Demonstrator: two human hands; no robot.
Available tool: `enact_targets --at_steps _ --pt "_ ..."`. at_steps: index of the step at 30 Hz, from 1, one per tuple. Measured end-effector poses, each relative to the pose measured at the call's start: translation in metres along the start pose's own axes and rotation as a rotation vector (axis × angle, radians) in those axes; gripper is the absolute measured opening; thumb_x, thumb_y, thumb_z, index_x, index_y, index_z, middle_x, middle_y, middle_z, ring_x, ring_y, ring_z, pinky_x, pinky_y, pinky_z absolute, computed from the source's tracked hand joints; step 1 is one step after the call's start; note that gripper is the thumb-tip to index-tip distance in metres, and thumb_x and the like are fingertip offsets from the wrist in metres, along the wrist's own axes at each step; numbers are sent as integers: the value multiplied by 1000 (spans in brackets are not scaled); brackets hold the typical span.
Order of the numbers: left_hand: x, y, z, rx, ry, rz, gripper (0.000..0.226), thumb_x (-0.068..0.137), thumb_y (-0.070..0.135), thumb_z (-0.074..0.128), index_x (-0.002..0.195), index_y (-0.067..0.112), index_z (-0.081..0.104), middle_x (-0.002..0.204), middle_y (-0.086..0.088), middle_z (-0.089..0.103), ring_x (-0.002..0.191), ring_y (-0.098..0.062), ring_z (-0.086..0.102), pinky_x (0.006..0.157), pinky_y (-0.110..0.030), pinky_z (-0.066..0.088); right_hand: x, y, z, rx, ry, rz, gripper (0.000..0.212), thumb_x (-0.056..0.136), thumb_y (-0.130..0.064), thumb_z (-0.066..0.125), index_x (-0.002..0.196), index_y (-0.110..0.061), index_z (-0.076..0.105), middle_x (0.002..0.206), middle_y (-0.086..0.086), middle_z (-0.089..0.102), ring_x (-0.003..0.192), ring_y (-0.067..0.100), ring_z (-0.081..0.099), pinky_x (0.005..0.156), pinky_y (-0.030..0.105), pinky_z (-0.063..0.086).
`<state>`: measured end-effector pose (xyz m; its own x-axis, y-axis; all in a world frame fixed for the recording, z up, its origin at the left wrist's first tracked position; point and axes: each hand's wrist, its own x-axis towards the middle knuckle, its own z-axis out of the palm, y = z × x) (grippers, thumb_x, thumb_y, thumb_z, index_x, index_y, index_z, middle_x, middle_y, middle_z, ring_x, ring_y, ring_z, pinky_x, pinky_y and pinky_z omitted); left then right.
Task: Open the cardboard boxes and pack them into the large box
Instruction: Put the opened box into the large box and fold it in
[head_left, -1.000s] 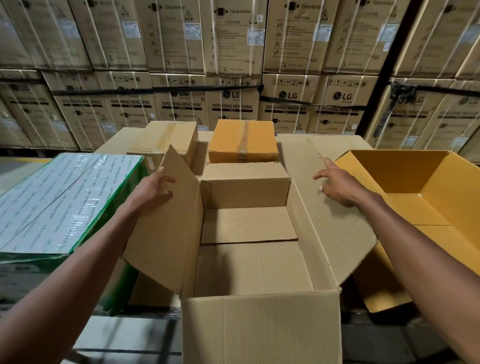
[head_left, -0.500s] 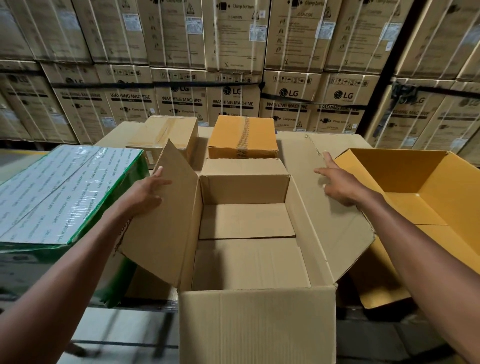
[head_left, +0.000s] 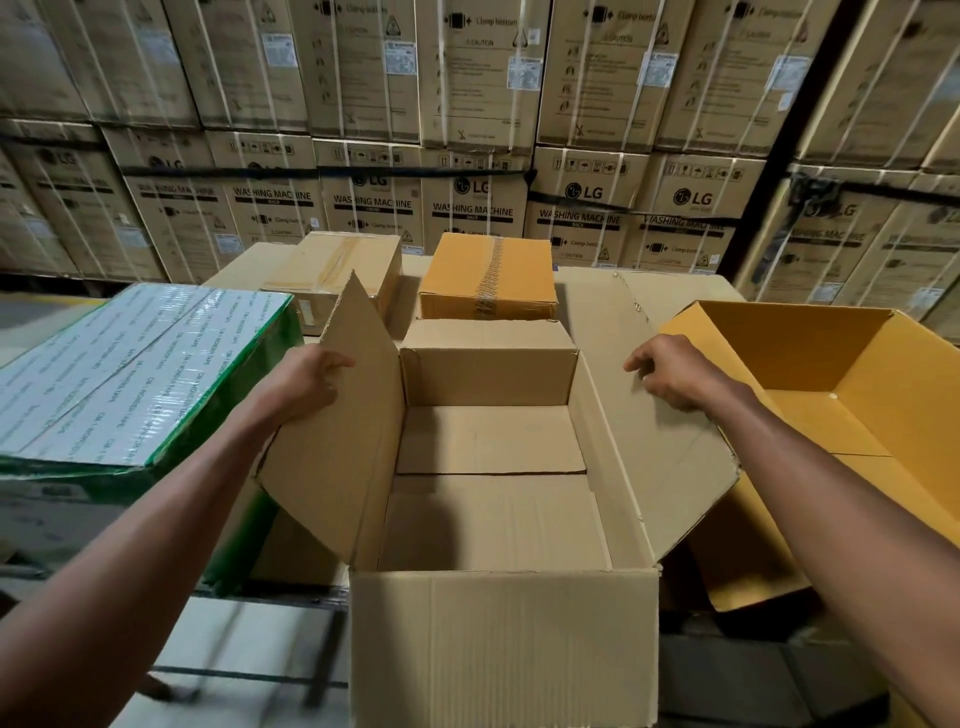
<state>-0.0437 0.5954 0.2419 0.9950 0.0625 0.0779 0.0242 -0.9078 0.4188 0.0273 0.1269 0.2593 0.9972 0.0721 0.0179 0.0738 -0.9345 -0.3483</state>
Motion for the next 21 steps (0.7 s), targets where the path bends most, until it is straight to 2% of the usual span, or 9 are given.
enact_targets --at_steps 6,11,15,19,21 --pt "-13 21 -12 4 68 5 58 82 -12 62 135 11 64 137 -13 62 123 -29 61 97 -35 52 -18 2 -18 73 55 -30 47 87 13 62 128 -10 69 123 13 68 112 25 65 96 36 55" --pt "-24 48 -47 32 126 25 60 80 -11 59 133 16 67 133 -15 64 117 -32 61 97 -38 51 -34 2 -57 80 111 -78 47 86 14 63 126 -10 70 120 11 70 108 23 66 95 34 55" --pt "-40 81 -79 43 160 19 60 82 -13 58 136 14 64 134 -17 62 115 -33 61 89 -34 49 -44 -1 -98 120 155 -79 48 87 13 64 127 -13 69 123 8 69 108 20 65 89 28 51" --pt "-59 105 -96 42 221 56 56 84 -11 61 132 17 66 132 -16 65 103 -30 68 84 -37 56 -55 -2 -125 124 184 -101 53 85 15 65 130 -12 67 126 9 68 108 20 66 89 31 56" --pt "-69 115 -105 39 223 51 59 83 -13 58 133 17 66 133 -15 64 108 -29 66 88 -33 54 -63 -4 -139 128 200 -109 53 84 15 66 129 -13 68 125 9 69 107 21 67 87 32 57"
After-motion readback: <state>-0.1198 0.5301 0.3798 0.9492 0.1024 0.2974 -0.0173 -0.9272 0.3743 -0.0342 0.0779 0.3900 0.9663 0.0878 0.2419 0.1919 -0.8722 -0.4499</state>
